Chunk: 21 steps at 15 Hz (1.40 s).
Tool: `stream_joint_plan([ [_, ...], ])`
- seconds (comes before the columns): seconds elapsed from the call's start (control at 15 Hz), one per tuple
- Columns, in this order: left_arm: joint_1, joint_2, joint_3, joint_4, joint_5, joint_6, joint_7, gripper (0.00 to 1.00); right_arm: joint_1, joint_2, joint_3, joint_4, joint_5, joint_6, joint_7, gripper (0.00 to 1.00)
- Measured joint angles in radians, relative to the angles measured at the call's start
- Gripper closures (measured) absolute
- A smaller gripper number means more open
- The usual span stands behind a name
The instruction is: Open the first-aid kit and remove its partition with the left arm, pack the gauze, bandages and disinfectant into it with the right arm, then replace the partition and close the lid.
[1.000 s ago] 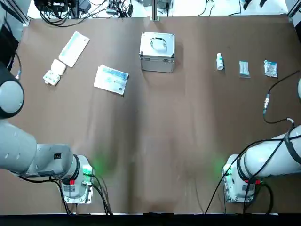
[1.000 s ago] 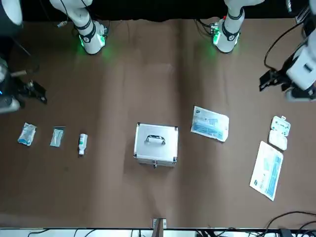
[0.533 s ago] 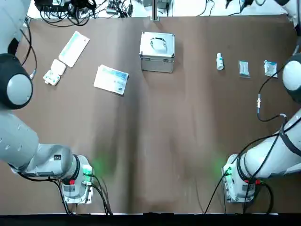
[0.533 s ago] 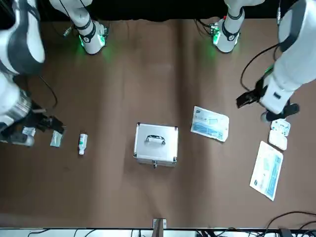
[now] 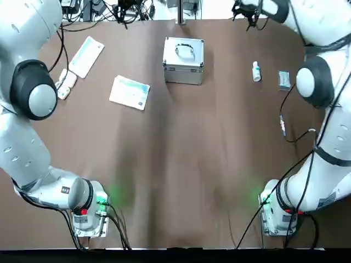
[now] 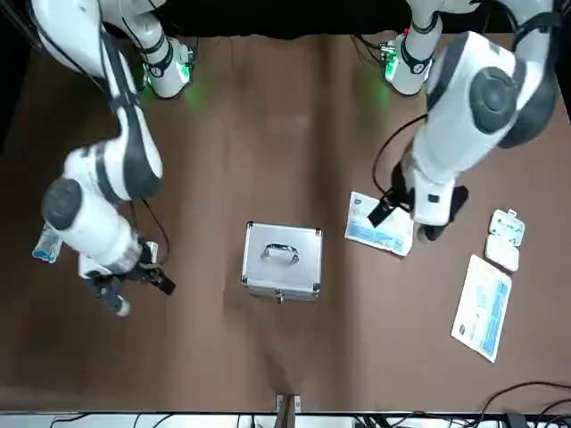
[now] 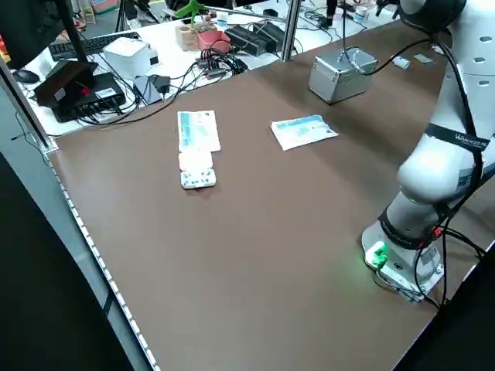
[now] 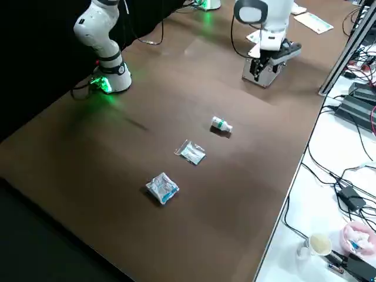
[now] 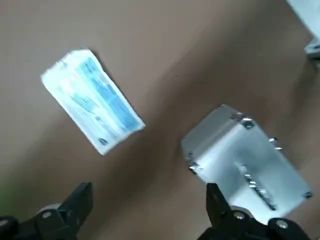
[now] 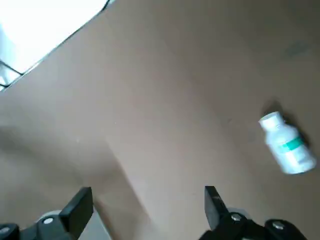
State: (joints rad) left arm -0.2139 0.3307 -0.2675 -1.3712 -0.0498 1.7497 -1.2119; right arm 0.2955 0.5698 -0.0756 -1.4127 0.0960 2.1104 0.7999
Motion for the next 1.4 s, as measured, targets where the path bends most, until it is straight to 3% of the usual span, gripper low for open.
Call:
stream_joint_plan([
  [0.4, -0.125, 0.085, 0.002, 0.008, 0.0, 0.22, -0.392, 0.0, 0.011, 0.118, -0.001, 0.065, 0.215, 0.037, 0.066, 0.01],
  [0.6, -0.161, 0.135, 0.007, 0.046, 0.001, 0.234, -0.512, 0.0, 0.02, 0.177, 0.0, 0.121, 0.287, 0.038, 0.162, 0.01],
  [0.93, -0.309, 0.198, 0.089, 0.074, 0.002, 0.237, -0.712, 0.0, 0.027, 0.288, 0.026, 0.231, 0.315, 0.062, 0.301, 0.02],
  [1.2, -0.359, 0.251, 0.132, 0.096, 0.003, 0.238, -0.862, 0.0, 0.028, 0.362, 0.072, 0.26, 0.316, 0.091, 0.327, 0.04],
  [1.4, -0.421, 0.275, 0.216, 0.12, 0.003, 0.241, -0.877, 0.0, 0.029, 0.389, 0.103, 0.268, 0.317, 0.091, 0.331, 0.08],
])
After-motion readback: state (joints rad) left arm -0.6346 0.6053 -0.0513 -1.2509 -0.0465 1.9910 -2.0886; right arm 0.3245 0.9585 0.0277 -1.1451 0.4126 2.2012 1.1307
